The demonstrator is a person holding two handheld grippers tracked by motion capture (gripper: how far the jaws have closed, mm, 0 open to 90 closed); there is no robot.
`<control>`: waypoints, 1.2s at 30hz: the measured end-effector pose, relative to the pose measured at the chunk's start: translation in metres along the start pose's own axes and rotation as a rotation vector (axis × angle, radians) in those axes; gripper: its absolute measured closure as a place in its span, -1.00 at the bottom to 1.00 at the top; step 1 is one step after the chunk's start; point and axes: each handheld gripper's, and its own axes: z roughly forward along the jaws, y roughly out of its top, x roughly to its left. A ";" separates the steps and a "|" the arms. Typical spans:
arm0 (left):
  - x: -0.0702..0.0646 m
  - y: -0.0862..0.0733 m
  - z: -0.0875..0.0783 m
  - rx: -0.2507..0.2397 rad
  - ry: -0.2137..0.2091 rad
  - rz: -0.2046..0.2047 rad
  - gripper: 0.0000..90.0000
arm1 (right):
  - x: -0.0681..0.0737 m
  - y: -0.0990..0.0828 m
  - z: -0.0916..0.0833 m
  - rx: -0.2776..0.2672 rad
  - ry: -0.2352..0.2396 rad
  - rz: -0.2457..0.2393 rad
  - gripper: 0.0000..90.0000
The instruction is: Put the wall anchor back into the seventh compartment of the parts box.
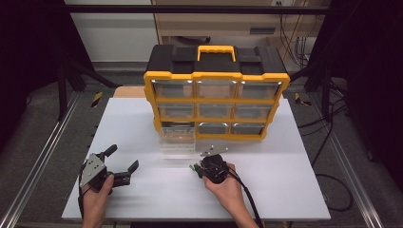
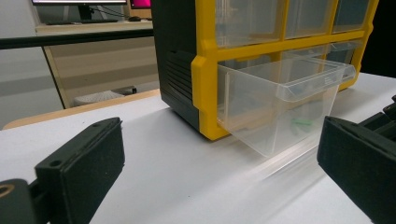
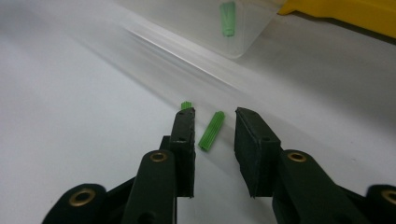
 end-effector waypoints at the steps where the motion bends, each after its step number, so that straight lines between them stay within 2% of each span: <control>1: 0.000 0.000 0.000 0.000 0.000 0.000 -0.98 | 0.000 0.000 0.001 -0.003 0.001 0.003 0.57; 14: 0.000 0.000 0.000 0.002 -0.002 0.001 -0.98 | 0.001 0.004 0.008 0.006 -0.019 0.002 0.72; 21: -0.001 0.000 0.002 0.007 -0.006 0.008 -0.98 | 0.004 0.004 0.011 0.018 -0.029 -0.027 0.80; 27: 0.000 0.000 0.002 0.008 -0.007 0.007 -0.98 | 0.003 0.004 0.010 0.020 -0.036 -0.030 0.88; 32: 0.000 -0.001 0.002 0.007 -0.006 0.004 -0.98 | 0.000 0.003 0.002 -0.022 -0.035 -0.001 0.89; 36: 0.001 -0.001 0.001 0.005 -0.004 0.000 -0.98 | -0.005 0.003 -0.012 -0.075 -0.027 0.014 0.89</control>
